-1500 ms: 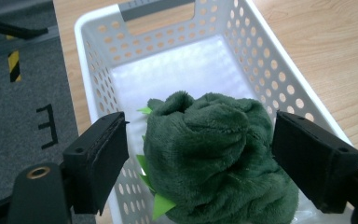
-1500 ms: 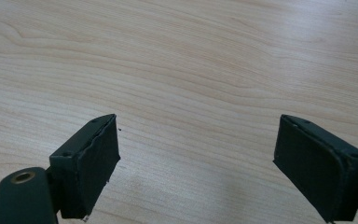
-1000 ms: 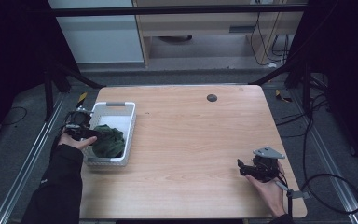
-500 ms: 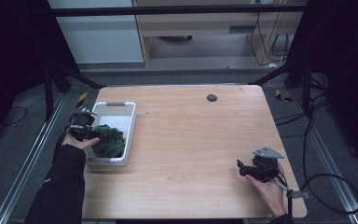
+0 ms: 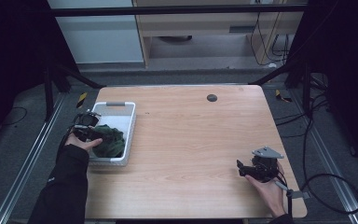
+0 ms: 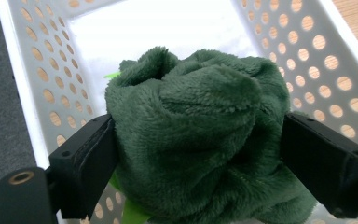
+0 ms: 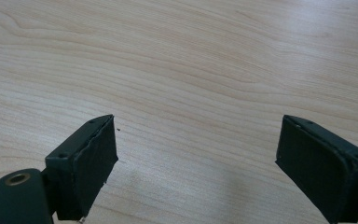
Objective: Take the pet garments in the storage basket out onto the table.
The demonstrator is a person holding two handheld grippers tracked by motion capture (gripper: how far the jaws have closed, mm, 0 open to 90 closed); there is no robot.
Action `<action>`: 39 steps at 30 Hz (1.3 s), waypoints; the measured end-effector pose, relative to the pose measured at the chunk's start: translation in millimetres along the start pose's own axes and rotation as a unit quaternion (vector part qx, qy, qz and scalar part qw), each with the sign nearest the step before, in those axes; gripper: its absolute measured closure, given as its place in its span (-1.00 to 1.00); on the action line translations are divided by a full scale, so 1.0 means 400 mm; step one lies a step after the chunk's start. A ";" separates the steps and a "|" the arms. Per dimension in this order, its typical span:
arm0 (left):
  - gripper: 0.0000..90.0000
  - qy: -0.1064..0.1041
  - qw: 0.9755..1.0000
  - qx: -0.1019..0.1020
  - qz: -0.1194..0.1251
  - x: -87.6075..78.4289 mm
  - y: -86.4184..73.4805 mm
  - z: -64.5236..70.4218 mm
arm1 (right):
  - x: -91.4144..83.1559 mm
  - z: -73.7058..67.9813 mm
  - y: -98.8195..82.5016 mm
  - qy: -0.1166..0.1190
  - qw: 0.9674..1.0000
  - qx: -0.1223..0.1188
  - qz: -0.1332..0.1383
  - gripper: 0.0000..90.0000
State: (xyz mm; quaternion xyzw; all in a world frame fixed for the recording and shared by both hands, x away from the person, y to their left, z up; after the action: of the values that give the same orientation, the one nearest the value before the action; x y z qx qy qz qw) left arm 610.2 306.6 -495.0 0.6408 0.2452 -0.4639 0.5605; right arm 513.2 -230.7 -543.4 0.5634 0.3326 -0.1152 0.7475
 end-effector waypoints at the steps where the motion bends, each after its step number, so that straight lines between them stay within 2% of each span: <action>1: -0.73 0.000 1.000 0.000 -0.002 0.001 -0.001 -0.001 | 0.000 0.001 0.000 0.000 1.000 -0.001 0.000 -0.73; 8: -0.67 0.004 1.000 -0.001 -0.006 0.008 -0.002 0.002 | 0.000 0.000 0.000 0.000 1.000 -0.002 -0.001 -0.73; 13: -0.52 0.004 1.000 -0.007 -0.006 0.017 -0.008 -0.001 | 0.000 0.000 0.000 0.000 1.000 -0.002 -0.001 -0.73; 19: -0.27 0.003 1.000 -0.008 -0.001 0.015 -0.011 0.001 | 0.000 0.000 0.001 -0.001 1.000 -0.003 -0.001 -0.73; 28: 0.30 0.003 1.000 -0.006 -0.009 0.018 -0.017 0.005 | 0.000 -0.001 0.000 -0.001 1.000 -0.003 -0.003 -0.73; 34: 0.50 0.004 1.000 -0.001 -0.016 0.016 -0.020 0.007 | 0.000 0.000 0.000 0.000 1.000 -0.003 -0.003 -0.73; 39: 0.57 0.002 1.000 0.003 -0.012 0.008 -0.019 0.007 | 0.000 0.000 0.000 -0.001 1.000 -0.003 -0.003 -0.73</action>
State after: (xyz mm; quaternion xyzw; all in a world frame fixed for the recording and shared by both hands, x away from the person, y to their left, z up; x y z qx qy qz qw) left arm 604.3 305.1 -501.2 0.6401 0.2528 -0.4704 0.5524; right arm 513.2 -230.7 -543.2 0.5604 0.3341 -0.1168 0.7488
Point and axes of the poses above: each handheld gripper's, and its own axes: x roughly forward along the jaws, y roughly out of its top, z roughly to its right, the point moved 9 cm from there along x, roughly forward along the jaws, and after that the axes turned 7 degrees about -x, right-handed, at the moved point
